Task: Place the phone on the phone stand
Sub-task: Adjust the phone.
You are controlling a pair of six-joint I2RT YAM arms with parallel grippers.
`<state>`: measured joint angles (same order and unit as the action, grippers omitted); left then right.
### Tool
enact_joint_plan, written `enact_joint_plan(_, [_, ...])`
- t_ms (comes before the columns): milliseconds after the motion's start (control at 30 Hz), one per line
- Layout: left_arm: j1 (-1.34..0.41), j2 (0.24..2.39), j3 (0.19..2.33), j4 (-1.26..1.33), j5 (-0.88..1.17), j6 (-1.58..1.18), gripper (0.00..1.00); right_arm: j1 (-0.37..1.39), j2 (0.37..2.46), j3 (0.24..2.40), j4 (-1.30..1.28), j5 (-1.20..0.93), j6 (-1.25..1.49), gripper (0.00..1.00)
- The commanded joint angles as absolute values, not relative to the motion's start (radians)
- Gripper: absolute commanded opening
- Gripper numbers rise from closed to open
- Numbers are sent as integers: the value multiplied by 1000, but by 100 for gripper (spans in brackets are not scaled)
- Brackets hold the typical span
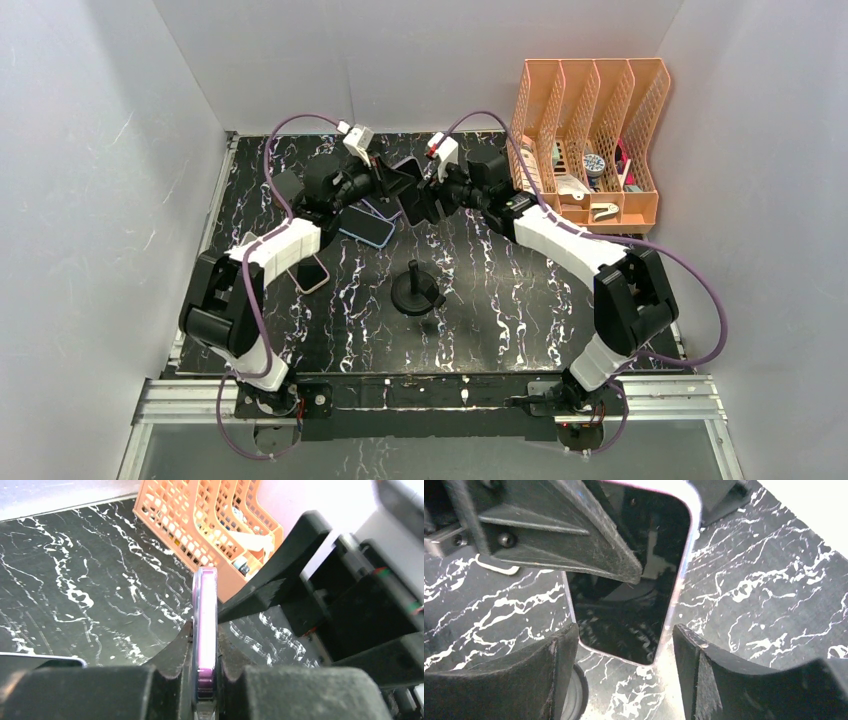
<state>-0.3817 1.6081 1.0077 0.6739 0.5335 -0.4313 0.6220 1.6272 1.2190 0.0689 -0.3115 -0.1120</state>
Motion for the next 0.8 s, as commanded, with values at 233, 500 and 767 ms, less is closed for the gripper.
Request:
enact_joint_plan(233, [-194, 1715, 1237, 757, 1054, -495, 0, 485, 1527, 1168, 250, -659, -109, 99])
enact_joint_plan(500, [-182, 1818, 1449, 873, 1357, -726, 0, 292, 1565, 1177, 392, -1112, 63, 82])
enact_joint_plan(767, [-246, 1824, 1483, 882, 1407, -783, 0, 324, 1630, 1213, 526, -1206, 176, 71])
